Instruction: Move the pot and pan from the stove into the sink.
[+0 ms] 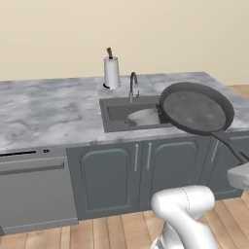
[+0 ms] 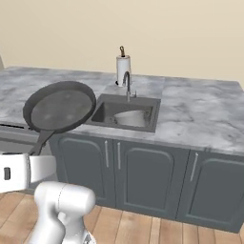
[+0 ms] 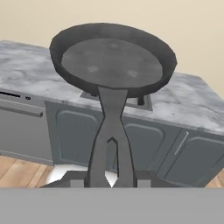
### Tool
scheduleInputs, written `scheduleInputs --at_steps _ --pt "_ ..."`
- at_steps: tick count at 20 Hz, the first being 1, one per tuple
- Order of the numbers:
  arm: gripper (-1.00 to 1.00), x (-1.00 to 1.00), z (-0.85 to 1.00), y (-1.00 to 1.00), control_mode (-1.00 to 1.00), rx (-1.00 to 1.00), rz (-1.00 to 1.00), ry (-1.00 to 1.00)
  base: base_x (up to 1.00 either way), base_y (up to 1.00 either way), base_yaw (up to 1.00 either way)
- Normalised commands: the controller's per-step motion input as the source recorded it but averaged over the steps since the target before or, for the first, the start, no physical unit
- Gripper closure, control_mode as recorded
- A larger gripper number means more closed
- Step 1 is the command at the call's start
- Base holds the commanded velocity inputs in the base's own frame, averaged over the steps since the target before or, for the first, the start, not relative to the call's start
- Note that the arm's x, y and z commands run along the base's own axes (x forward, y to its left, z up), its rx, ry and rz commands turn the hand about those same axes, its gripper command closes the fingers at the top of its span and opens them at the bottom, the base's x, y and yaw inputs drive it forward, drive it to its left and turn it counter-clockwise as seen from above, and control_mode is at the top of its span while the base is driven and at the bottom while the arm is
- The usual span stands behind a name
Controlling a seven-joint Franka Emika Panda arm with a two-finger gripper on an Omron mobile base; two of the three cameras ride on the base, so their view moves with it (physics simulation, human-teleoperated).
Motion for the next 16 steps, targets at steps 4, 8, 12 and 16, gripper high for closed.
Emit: scheduleInputs --at_steps 4,8,12,16 --pt "1.0 0.0 0.0 0.0 1.0 0.0 0.0 0.0 0.53 0.0 0.0" --pt "1.0 0.0 0.0 0.0 1.0 0.0 0.0 0.0 0.79 0.0 0.0" --pt "1.0 0.0 0.0 0.0 1.0 0.0 0.0 0.0 0.81 0.0 0.0" --pt "1.0 0.0 0.0 0.0 1.0 0.0 0.0 0.0 0.32 0.0 0.0"
